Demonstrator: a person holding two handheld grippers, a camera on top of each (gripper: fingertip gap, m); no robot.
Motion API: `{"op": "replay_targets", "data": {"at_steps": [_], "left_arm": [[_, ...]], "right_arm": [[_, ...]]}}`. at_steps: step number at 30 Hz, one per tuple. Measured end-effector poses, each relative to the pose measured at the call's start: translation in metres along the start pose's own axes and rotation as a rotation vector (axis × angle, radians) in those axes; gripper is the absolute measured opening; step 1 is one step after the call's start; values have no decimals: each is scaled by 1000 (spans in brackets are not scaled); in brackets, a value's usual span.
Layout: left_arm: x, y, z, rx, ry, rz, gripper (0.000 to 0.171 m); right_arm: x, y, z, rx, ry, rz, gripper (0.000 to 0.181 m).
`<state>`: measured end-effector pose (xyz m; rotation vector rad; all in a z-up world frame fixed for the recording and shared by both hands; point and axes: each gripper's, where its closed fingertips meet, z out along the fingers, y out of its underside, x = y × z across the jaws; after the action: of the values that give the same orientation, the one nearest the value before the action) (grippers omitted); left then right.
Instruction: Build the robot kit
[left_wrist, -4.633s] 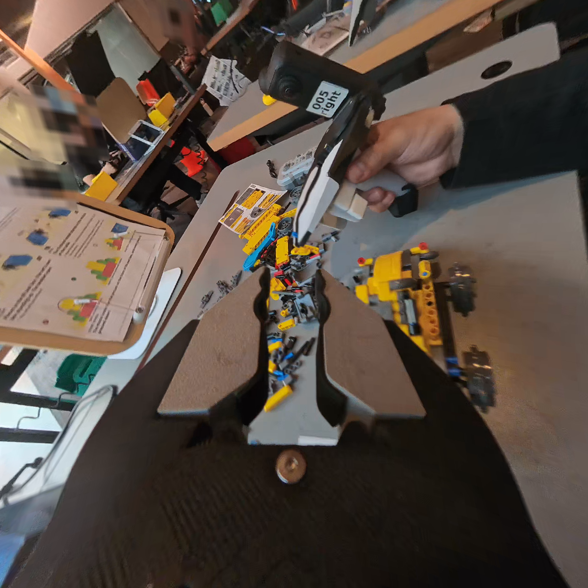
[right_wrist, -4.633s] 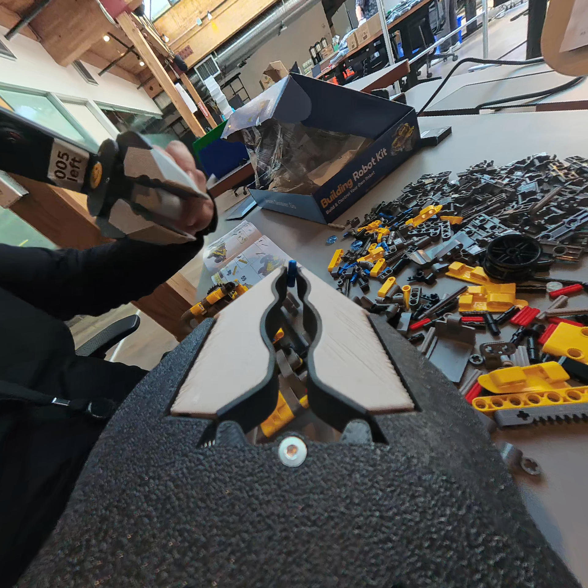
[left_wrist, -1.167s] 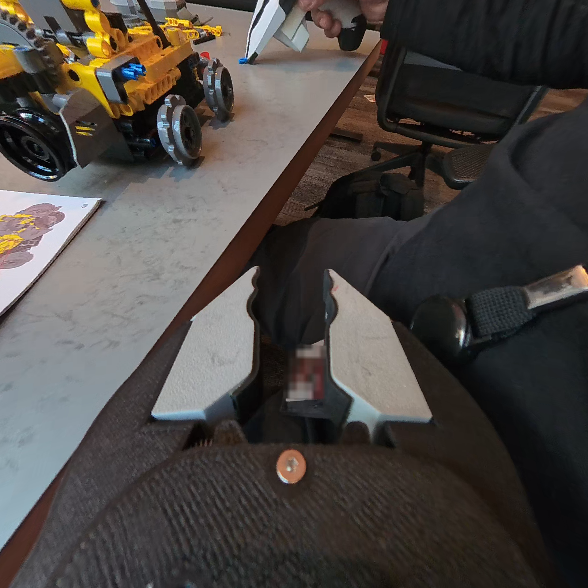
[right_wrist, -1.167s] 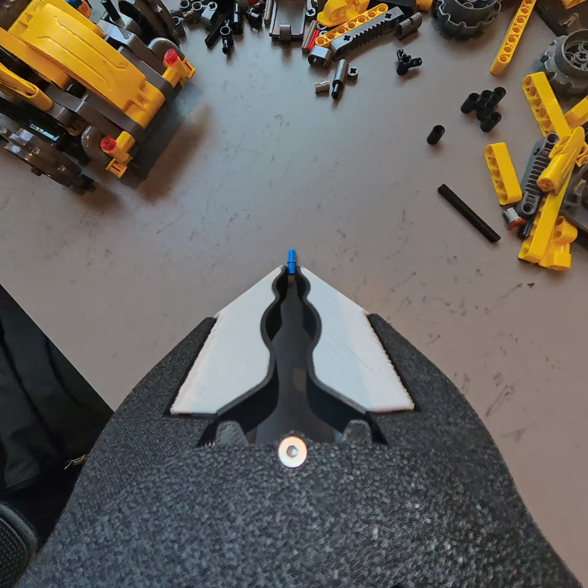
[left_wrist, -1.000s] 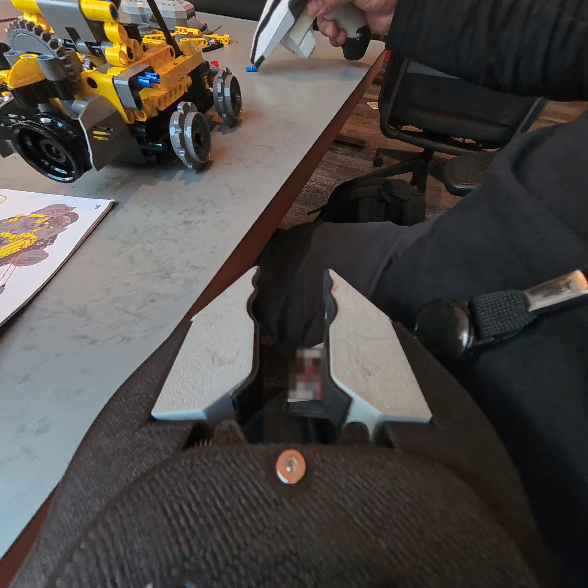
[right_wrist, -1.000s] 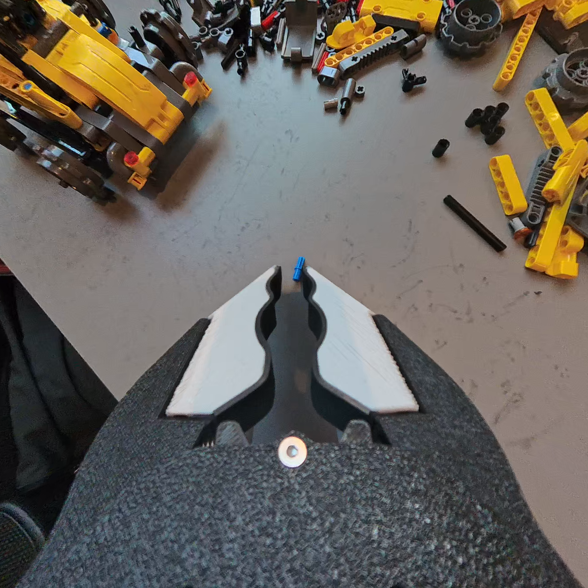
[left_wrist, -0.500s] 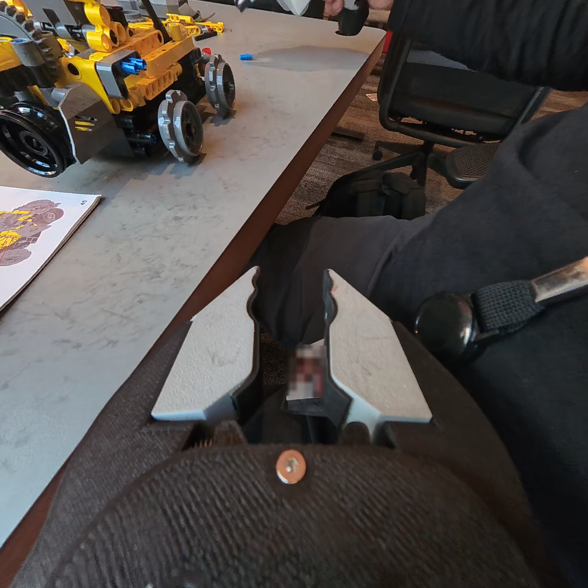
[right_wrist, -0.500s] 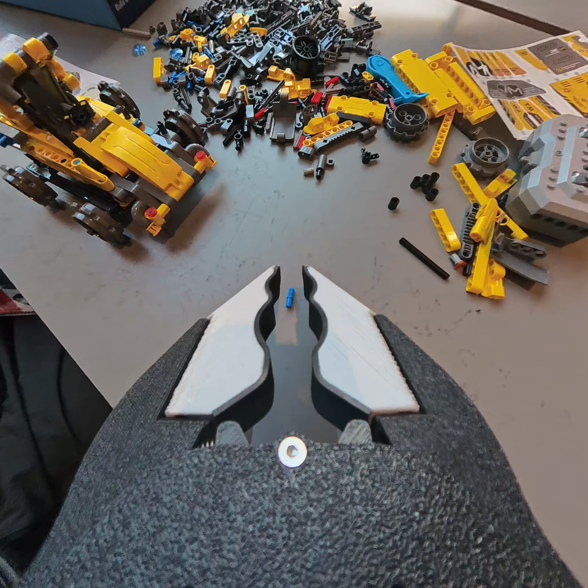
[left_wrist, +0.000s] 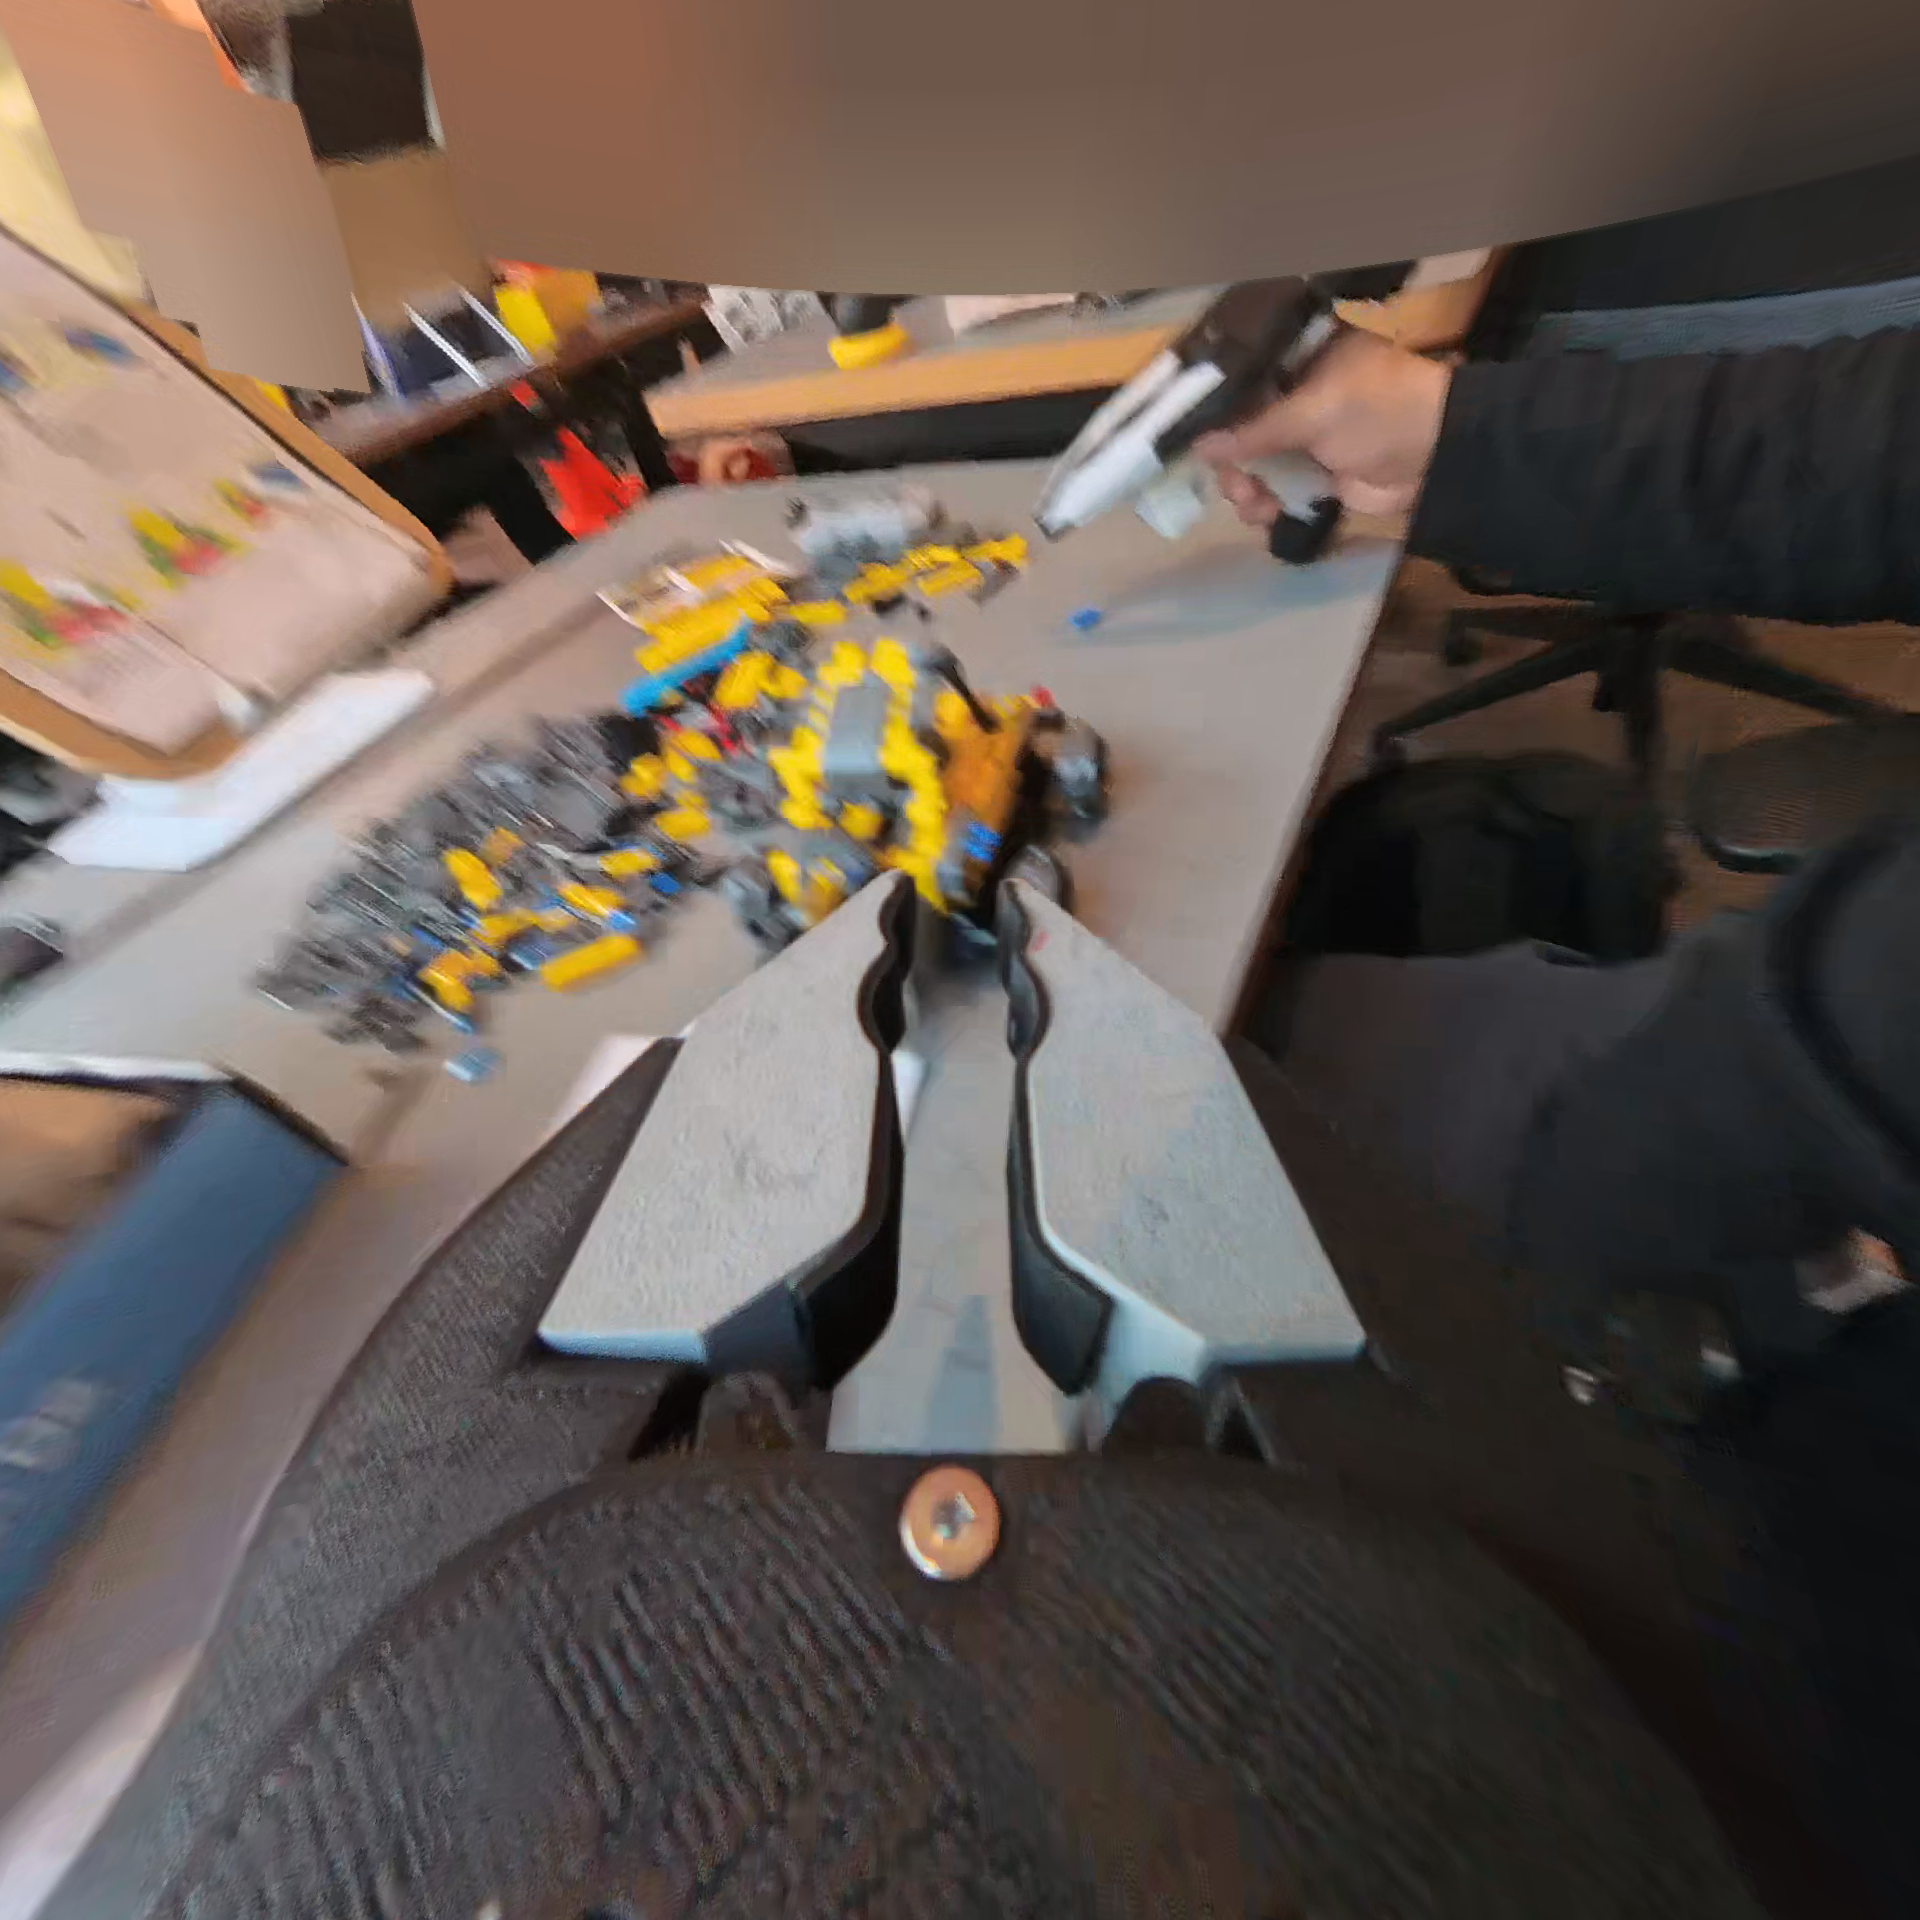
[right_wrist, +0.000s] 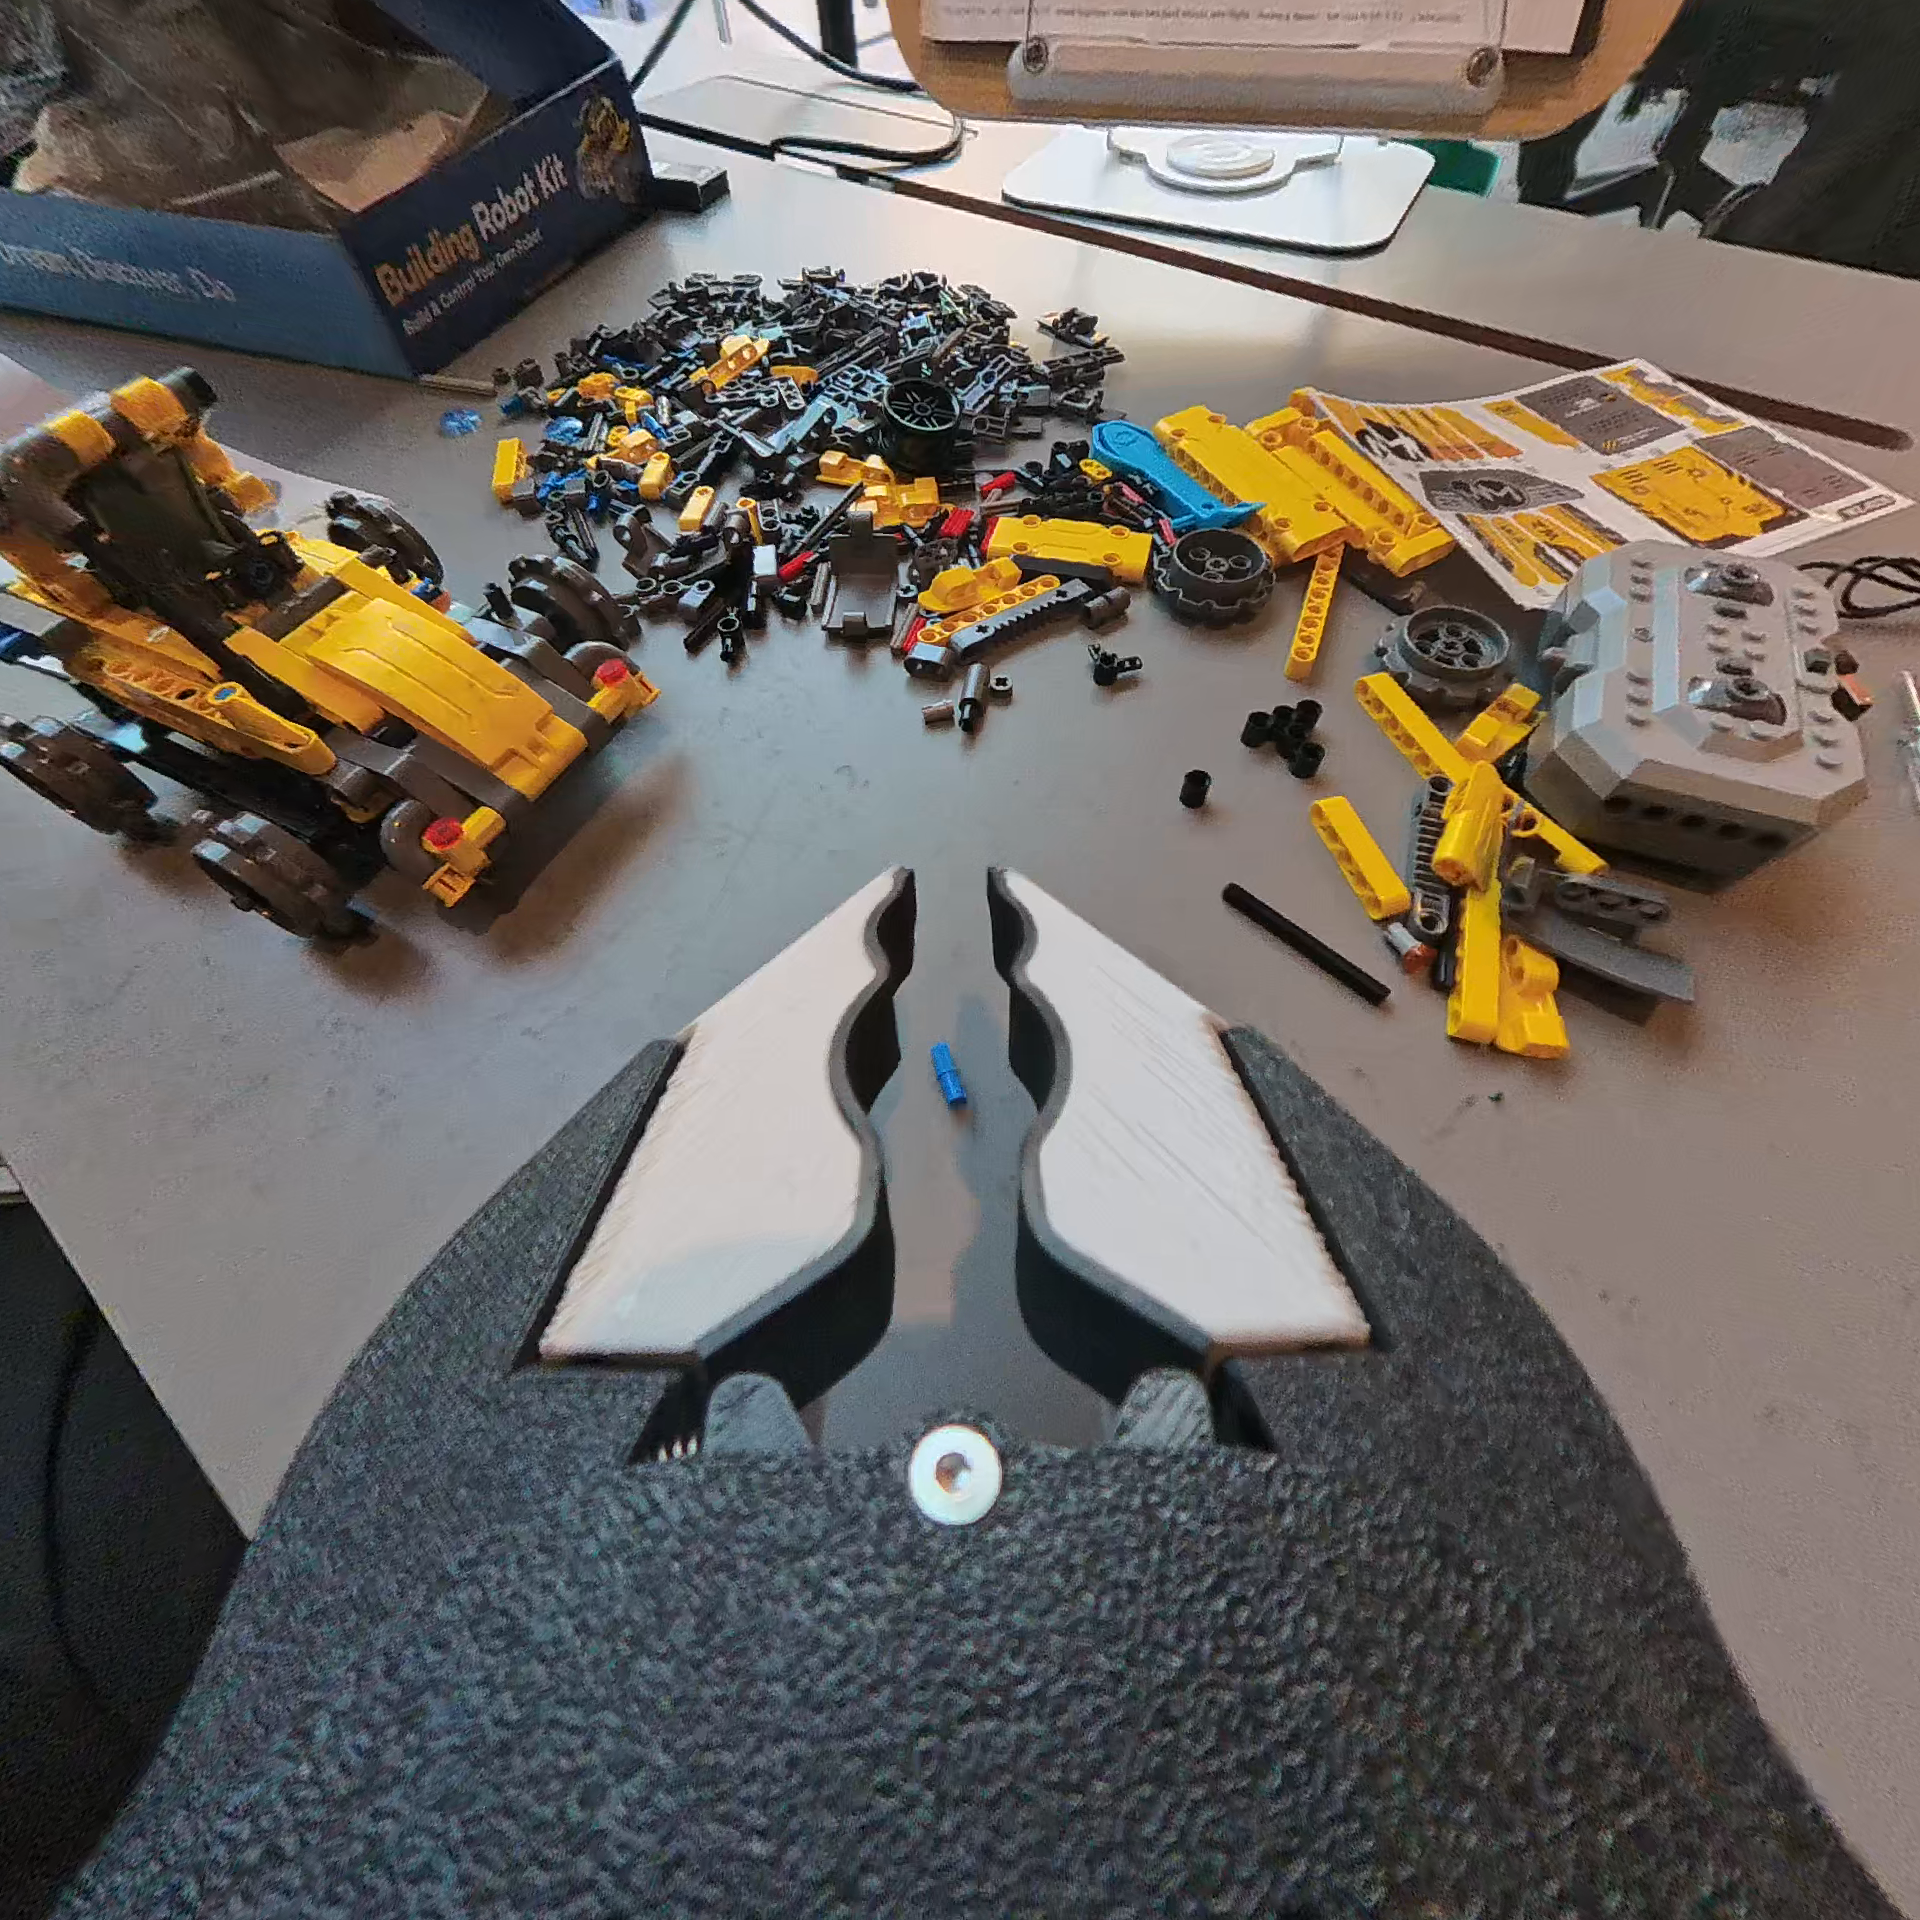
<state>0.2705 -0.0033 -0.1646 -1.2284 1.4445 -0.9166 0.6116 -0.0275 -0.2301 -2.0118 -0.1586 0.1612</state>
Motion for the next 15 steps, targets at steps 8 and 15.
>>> {"op": "replay_targets", "data": {"at_steps": [8, 15], "left_arm": [[-110, 14, 104, -357, 229, 112, 23], [-112, 82, 174, -649, 459, 124, 20]], "right_arm": [[18, 19, -24, -17, -2, 87, 18], [17, 27, -25, -59, -40, 95, 18]]}}
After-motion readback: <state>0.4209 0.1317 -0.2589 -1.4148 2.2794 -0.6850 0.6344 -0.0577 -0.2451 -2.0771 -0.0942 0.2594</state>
